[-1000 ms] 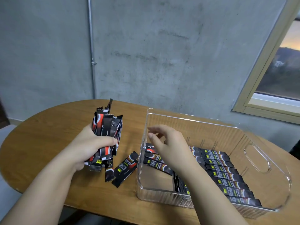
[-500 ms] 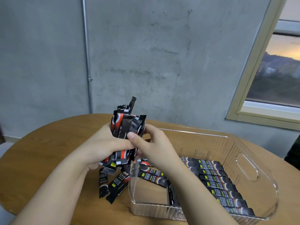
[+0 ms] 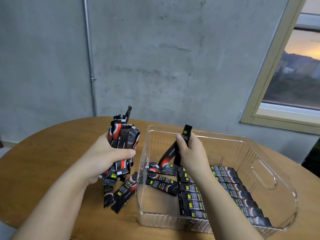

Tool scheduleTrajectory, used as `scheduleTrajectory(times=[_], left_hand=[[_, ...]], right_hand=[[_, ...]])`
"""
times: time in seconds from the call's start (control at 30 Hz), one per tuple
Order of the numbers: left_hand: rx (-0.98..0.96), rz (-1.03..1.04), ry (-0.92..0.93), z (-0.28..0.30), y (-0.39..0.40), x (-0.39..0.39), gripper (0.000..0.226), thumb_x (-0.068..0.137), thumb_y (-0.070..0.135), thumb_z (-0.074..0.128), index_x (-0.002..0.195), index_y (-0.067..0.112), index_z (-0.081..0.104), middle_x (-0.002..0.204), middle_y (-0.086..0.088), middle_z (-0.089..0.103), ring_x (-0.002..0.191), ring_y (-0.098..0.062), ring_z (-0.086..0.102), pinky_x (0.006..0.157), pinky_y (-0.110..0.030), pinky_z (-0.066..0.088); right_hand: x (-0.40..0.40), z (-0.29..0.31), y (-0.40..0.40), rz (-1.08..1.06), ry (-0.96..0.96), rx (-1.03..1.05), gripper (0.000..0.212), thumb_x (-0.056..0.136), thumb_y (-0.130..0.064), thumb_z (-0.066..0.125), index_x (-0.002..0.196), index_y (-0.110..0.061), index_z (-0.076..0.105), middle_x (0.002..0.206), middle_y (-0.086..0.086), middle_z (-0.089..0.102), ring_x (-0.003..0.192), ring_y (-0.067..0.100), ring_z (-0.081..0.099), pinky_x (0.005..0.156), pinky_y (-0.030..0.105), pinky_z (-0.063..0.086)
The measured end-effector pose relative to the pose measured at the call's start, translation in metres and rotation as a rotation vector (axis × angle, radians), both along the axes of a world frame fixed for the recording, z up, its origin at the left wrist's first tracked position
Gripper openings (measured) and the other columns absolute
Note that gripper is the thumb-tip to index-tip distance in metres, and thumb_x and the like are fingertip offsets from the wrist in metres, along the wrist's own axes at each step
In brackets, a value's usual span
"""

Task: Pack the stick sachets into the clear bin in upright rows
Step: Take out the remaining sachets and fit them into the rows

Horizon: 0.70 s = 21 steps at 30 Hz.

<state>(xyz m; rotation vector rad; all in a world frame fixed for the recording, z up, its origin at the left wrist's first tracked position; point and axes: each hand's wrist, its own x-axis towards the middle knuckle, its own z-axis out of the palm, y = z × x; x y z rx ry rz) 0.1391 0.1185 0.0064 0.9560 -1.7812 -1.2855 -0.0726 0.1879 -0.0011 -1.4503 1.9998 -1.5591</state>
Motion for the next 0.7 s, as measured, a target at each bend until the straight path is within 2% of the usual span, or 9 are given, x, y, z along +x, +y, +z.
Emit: scheduleTrajectory(times=[0.1,0.2,0.3,0.37,0.47,0.53,0.6,0.67,0.7], left_hand=[[0.05,0.027,0.0,-0.012,0.0,0.004,0.052,0.055,0.023,0.077,0.106,0.021,0.066,0.094,0.002,0.074,0.091,-0.018,0.07,0.086,-0.039,0.052],[0.07,0.024,-0.018,-0.02,0.001,0.005,0.054,0.054,0.025,0.077,0.107,0.023,0.065,0.095,0.003,0.074,0.092,-0.016,0.07,0.084,-0.036,0.052],[0.073,0.029,-0.022,-0.027,0.001,0.007,0.053,0.055,0.024,0.076,0.107,0.025,0.065,0.096,0.006,0.074,0.091,-0.013,0.069,0.085,-0.034,0.051],[0.073,0.034,-0.027,-0.029,0.0,0.008,0.053,0.055,0.024,0.076,0.107,0.025,0.065,0.095,0.007,0.074,0.09,-0.011,0.069,0.084,-0.033,0.051],[0.075,0.035,-0.025,-0.031,0.0,0.011,0.052,0.054,0.024,0.076,0.106,0.023,0.065,0.093,0.005,0.074,0.087,-0.011,0.07,0.081,-0.031,0.051],[0.078,0.04,-0.023,-0.033,-0.001,0.011,0.051,0.054,0.023,0.075,0.105,0.023,0.065,0.092,0.005,0.074,0.086,-0.011,0.07,0.079,-0.03,0.05],[0.082,0.046,-0.023,-0.035,-0.001,0.011,0.051,0.054,0.023,0.075,0.104,0.023,0.065,0.092,0.005,0.074,0.086,-0.013,0.069,0.079,-0.031,0.05],[0.088,0.046,-0.028,-0.037,-0.001,0.011,0.052,0.054,0.023,0.076,0.105,0.023,0.065,0.092,0.005,0.074,0.086,-0.013,0.07,0.08,-0.032,0.05],[0.091,0.043,-0.031,-0.038,-0.001,0.01,0.052,0.054,0.022,0.077,0.105,0.023,0.065,0.092,0.004,0.074,0.086,-0.013,0.07,0.08,-0.032,0.05]], right_hand=[[-0.005,-0.019,-0.003,0.087,0.205,0.259,0.013,0.093,-0.031,0.057,0.087,-0.021,0.053,0.079,-0.009,0.057,0.073,0.011,0.053,0.053,0.013,0.034],[0.002,-0.034,-0.008,0.163,0.414,0.39,0.022,0.088,-0.035,0.065,0.082,-0.016,0.056,0.074,-0.003,0.056,0.07,0.018,0.05,0.052,0.023,0.034],[0.009,-0.043,-0.013,0.252,0.43,0.475,0.036,0.085,-0.041,0.066,0.073,-0.012,0.048,0.066,0.0,0.05,0.064,0.021,0.045,0.051,0.027,0.032],[0.01,-0.045,-0.015,0.255,0.443,0.504,0.044,0.087,-0.049,0.06,0.07,-0.012,0.043,0.062,0.0,0.045,0.06,0.021,0.04,0.05,0.028,0.03],[0.009,-0.038,-0.01,0.24,0.461,0.477,0.042,0.09,-0.052,0.051,0.066,-0.019,0.038,0.062,-0.003,0.044,0.062,0.021,0.041,0.05,0.025,0.029],[0.009,-0.032,-0.004,0.295,0.471,0.516,0.037,0.091,-0.051,0.051,0.075,-0.019,0.041,0.07,-0.002,0.05,0.068,0.021,0.046,0.053,0.023,0.032],[0.014,-0.029,0.003,0.389,0.512,0.675,0.037,0.089,-0.051,0.056,0.077,-0.018,0.042,0.077,0.0,0.053,0.071,0.021,0.049,0.055,0.025,0.034],[0.02,-0.03,0.007,0.483,0.497,0.826,0.032,0.085,-0.051,0.062,0.08,-0.02,0.052,0.083,0.001,0.059,0.075,0.019,0.056,0.061,0.028,0.041],[0.021,-0.032,0.008,0.497,0.47,0.857,0.034,0.083,-0.051,0.065,0.09,-0.018,0.059,0.092,0.002,0.064,0.081,0.02,0.06,0.068,0.03,0.047]])
